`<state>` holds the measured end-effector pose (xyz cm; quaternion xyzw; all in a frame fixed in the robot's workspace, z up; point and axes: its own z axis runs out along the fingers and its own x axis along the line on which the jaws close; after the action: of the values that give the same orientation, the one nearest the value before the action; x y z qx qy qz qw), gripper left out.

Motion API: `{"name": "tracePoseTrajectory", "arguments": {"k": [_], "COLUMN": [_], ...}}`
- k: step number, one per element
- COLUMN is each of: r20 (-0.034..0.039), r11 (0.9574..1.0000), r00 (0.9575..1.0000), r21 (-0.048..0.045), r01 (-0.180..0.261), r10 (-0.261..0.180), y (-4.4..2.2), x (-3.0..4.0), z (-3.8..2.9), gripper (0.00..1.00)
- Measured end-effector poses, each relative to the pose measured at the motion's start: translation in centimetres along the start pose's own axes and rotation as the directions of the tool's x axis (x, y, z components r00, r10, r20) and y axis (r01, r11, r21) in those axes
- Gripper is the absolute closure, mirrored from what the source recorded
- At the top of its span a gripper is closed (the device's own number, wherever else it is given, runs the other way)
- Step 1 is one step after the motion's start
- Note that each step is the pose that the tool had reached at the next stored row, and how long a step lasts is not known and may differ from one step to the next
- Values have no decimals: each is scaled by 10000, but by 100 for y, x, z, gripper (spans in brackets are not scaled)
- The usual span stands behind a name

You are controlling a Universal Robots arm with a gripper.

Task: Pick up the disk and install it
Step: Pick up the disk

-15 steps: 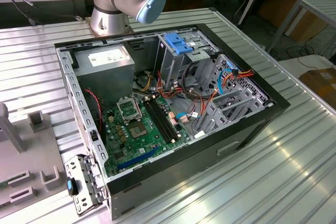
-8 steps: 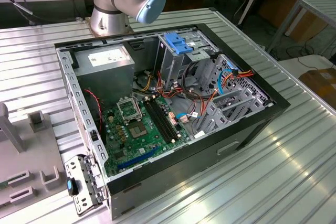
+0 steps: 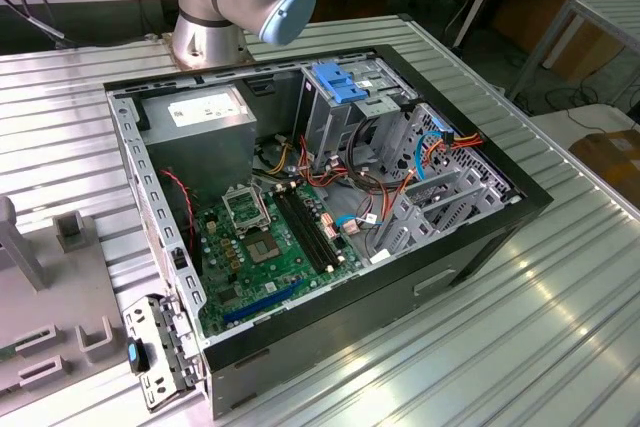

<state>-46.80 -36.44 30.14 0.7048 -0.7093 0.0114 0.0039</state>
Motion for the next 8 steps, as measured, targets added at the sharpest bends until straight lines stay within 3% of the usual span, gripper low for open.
{"name": "tracePoseTrajectory", "arguments": {"k": [5, 7, 8], "r20": [1, 2, 0], "r11": [10000, 10000, 10000], "r00": [10000, 10000, 10000], "r21": [1, 3, 1], "r01": [-1, 0, -3], "r10": [1, 0, 3], "y": [1, 0, 1], "x": [20, 39, 40], "z": [26, 38, 40], "gripper": [36, 49, 49]}}
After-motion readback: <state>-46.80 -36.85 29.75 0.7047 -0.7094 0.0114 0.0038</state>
